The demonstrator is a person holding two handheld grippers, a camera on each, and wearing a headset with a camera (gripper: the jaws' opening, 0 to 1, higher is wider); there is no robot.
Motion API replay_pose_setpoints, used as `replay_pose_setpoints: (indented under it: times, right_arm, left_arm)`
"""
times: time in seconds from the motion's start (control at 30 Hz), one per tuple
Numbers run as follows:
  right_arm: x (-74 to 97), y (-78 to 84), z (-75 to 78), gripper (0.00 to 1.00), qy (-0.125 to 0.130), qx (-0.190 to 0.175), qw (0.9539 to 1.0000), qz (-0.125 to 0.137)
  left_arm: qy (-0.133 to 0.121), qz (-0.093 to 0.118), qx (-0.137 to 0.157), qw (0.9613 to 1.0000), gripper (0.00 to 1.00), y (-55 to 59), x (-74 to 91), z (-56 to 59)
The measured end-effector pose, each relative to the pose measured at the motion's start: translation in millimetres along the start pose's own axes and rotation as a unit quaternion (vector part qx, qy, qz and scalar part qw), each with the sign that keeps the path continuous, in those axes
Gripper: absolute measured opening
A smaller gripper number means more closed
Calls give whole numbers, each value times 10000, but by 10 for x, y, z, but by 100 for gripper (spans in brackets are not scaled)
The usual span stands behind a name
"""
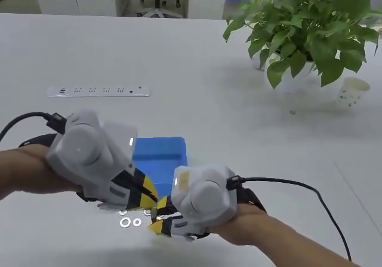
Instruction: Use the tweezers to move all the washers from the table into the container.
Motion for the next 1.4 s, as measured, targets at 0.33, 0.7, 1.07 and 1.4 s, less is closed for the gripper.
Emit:
replay_pose_setpoints:
  times: [0.33, 0.7, 1.07, 1.4]
  right_arm:
    - [29, 19, 10, 17, 36, -123, 9999, 61]
    - [32, -3, 50, 12, 68, -249, 9996, 83]
    - [18, -8, 49, 10, 54, -348, 9994, 71]
    - [21, -29, 45, 10, 43, -282, 9996, -7]
  left_arm:
    - [213, 13, -94, 9997, 6, -26, -18, -17]
    - [266, 67, -84, 9996, 6, -34, -27, -29]
    - [269, 27, -85, 9996, 6, -11, -16, -34]
    - [260, -88, -194, 9994, 6, 0, 0, -27]
Point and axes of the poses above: the centre of the closed fingertips' face, and the gripper's own axes: x roughly backward along the fingers, z roughly to its right, y roughly out of its underside, the point moved 7 cm from there along x, roughly backward along the fingers, and after that the axes turned 1 degree about x, right-handed, at the moved point
